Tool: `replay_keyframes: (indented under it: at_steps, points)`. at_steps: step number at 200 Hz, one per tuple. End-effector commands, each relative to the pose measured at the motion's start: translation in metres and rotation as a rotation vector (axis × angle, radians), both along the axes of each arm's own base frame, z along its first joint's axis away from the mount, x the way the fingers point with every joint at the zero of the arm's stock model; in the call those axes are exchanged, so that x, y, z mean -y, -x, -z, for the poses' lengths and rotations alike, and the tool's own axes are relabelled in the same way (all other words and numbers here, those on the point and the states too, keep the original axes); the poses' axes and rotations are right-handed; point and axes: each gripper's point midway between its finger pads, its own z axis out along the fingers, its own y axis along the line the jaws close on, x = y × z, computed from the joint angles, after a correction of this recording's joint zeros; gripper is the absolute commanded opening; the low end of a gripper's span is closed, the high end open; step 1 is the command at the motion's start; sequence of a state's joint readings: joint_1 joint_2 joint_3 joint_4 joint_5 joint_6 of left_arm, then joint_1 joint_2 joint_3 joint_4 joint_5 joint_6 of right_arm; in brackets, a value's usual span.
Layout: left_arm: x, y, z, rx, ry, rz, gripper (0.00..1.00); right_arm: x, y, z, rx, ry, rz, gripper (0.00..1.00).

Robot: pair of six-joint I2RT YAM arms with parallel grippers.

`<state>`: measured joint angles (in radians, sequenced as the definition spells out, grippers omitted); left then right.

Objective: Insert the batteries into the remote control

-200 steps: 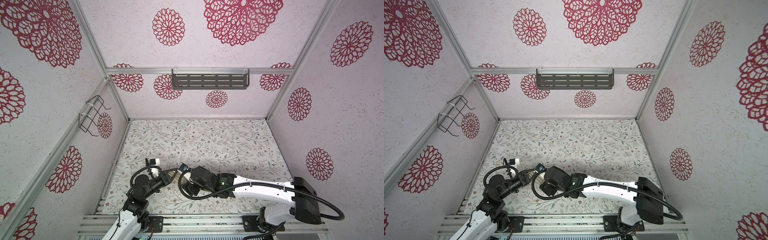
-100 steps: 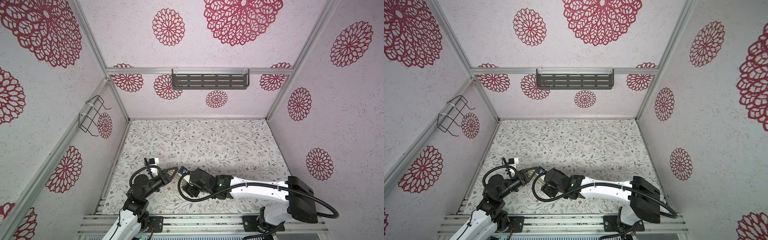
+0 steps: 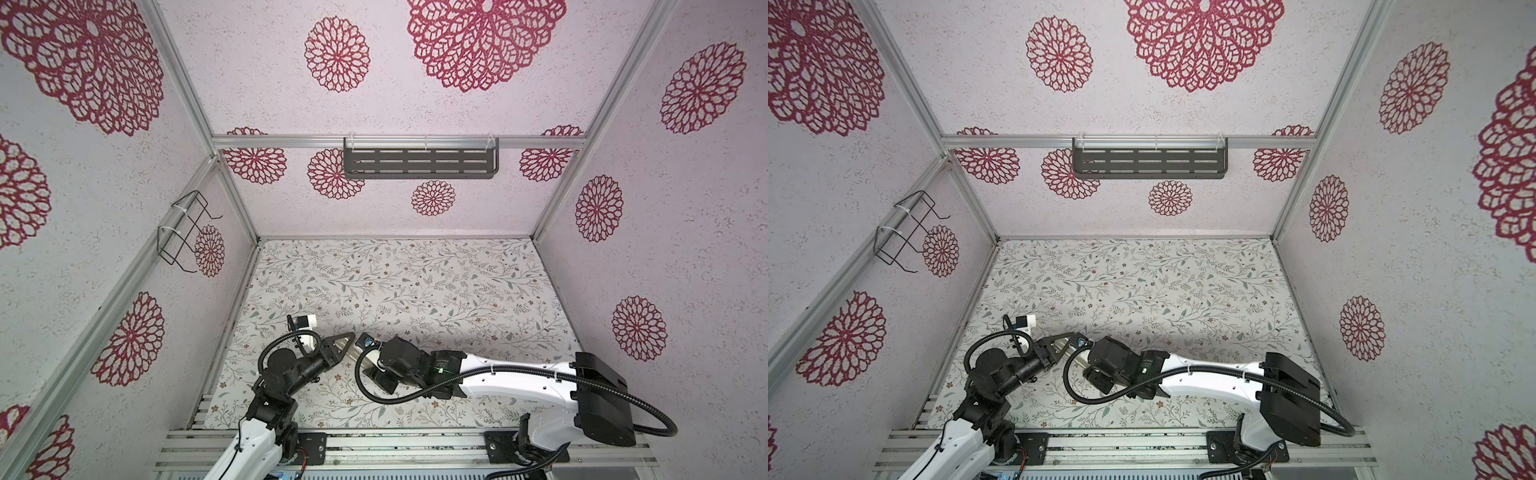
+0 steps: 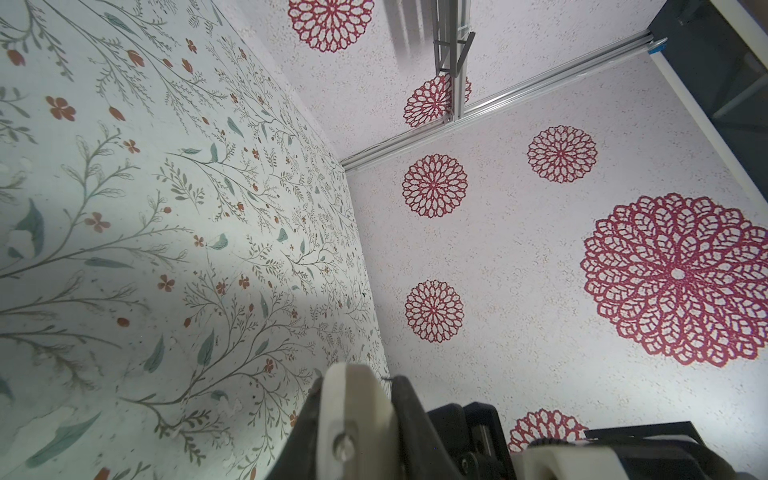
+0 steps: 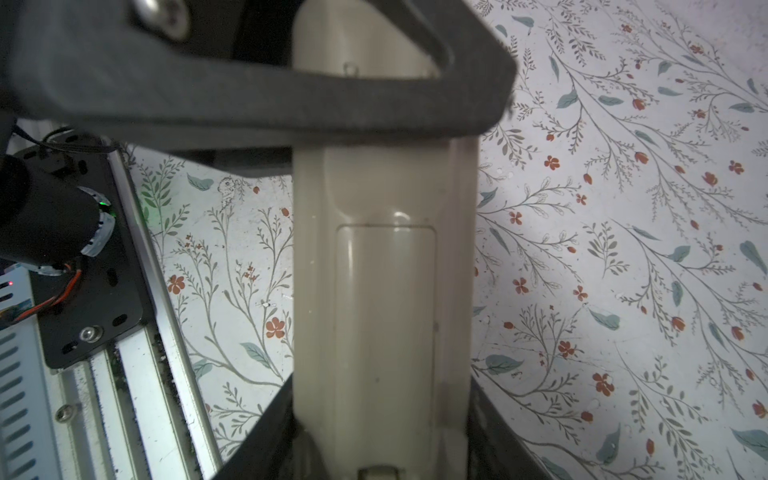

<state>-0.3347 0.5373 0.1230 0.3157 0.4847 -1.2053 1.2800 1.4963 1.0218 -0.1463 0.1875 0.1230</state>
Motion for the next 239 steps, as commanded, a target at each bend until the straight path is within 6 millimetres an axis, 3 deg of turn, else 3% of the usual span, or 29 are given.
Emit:
replay_keyframes:
  at_steps: [1,22,35,55,79,114,145,183,211,215,239]
  points:
    - [-0.001,-0.002,-0.011,0.043,0.003,0.003,0.00,-0.005,-0.004,-0.015,0.033,-0.055,0.008,0.22]
    - [0.000,-0.001,-0.011,0.055,-0.014,0.007,0.00,-0.002,-0.004,-0.018,0.038,-0.062,0.009,0.13]
    - [0.000,-0.001,-0.010,0.062,-0.039,0.009,0.05,0.000,-0.004,-0.020,0.041,-0.065,0.012,0.08]
    - [-0.001,-0.001,-0.010,0.068,-0.065,0.011,0.22,0.002,-0.004,-0.022,0.043,-0.079,0.020,0.00]
    - [-0.003,0.000,-0.015,0.088,-0.081,0.002,0.52,0.002,-0.005,-0.025,0.047,-0.100,0.028,0.00]
    - [-0.004,0.003,-0.024,0.120,-0.098,0.001,0.72,0.001,-0.006,-0.031,0.046,-0.135,0.032,0.00]
    - [-0.002,0.006,-0.029,0.149,-0.107,0.018,0.78,0.013,-0.017,-0.034,0.027,-0.146,0.087,0.00]
    - [0.003,0.014,-0.043,0.200,-0.110,0.066,0.80,0.028,-0.024,-0.056,0.036,-0.197,0.115,0.00]
    - [0.012,0.029,-0.077,0.338,-0.026,0.123,0.81,0.028,-0.012,-0.085,0.034,-0.300,0.054,0.00]
    - [0.012,0.032,-0.083,0.365,-0.013,0.131,0.81,0.033,-0.021,-0.089,0.038,-0.320,0.074,0.00]
    - [0.020,0.044,-0.106,0.451,0.018,0.181,0.82,0.036,-0.014,-0.111,0.036,-0.421,0.024,0.00]
